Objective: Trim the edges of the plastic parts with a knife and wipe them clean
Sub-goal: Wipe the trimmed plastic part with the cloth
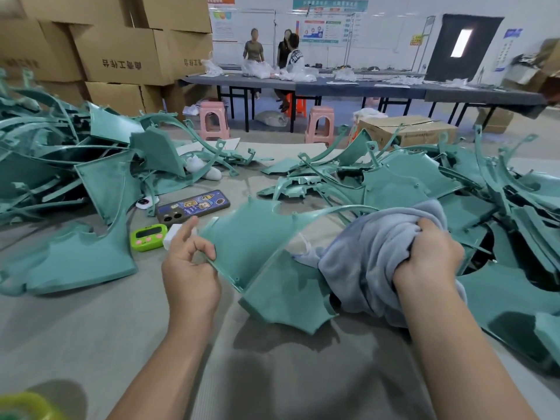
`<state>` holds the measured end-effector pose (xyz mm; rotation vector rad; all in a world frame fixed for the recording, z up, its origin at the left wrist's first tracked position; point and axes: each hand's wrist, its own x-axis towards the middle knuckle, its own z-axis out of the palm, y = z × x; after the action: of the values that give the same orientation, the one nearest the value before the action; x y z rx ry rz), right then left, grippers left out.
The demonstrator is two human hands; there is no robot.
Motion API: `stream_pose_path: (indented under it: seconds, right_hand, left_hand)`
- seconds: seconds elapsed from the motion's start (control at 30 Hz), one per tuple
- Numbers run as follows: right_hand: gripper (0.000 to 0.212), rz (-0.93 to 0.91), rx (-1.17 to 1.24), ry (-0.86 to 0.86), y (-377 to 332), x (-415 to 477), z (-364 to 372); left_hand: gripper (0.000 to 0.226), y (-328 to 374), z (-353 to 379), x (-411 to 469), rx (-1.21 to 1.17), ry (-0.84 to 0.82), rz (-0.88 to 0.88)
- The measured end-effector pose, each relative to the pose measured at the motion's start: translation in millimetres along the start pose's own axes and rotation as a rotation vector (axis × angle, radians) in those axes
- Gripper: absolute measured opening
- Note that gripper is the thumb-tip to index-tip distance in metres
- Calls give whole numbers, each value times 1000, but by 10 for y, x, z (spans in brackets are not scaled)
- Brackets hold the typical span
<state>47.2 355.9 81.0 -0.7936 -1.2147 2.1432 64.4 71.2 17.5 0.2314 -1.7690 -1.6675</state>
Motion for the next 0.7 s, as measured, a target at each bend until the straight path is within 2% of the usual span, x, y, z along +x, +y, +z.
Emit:
stream_pose_path:
  seconds: [0.03, 0.07, 0.1, 0.2, 0.27, 0.33, 0.37, 0.4, 0.47, 0.53, 0.57, 0.6, 0.63, 0.67, 0.7]
  right_hand:
    - [3, 36, 104, 2, -13, -11, 3]
    - [8, 26, 160, -17, -16, -42, 9]
    - [15, -32, 116, -62, -1, -67, 22]
    - [16, -343, -276, -186, 62, -173, 40]
    - [21, -472, -434, -388, 114, -258, 35]
    - [13, -572, -593, -697, 178, -431, 53]
    - [13, -687, -748, -795, 222, -522, 75]
    - [15, -797, -876, -839, 276, -584, 91]
    - [12, -987, -1025, -844, 361, -666, 121]
    - [14, -1008, -1083, -844, 431, -682, 125]
    - [15, -995, -1101, -819, 461, -691, 121]
    - [16, -995, -1099, -778, 497, -700, 112]
    - [16, -1009, -1084, -748, 527, -716, 101]
    - [16, -1034, -1067, -744, 549, -743, 93]
    - [17, -1076, -1047, -787, 565, -784, 90]
  left_hand:
    - [62, -6, -22, 14, 93, 29, 50]
    - [64, -3, -31, 10, 140, 40, 95]
    - [65, 6, -30, -7, 158, 32, 134]
    - [59, 43, 7, -77, 199, -30, 227]
    - [56, 81, 16, -122, 211, -73, 268]
    - [57, 126, 35, -165, 194, -129, 303]
    - [61, 145, 54, -182, 172, -157, 306]
    - [67, 155, 78, -202, 126, -192, 274]
    - [81, 159, 112, -219, -94, -263, 64]
    - [98, 162, 116, -210, -334, -285, -221]
    - [97, 167, 129, -216, -438, -329, -346]
    - [87, 174, 156, -237, -518, -398, -436]
    - [66, 186, 192, -257, -554, -461, -484]
    - [44, 205, 224, -283, -542, -499, -506]
    - [31, 219, 245, -305, -516, -505, -509]
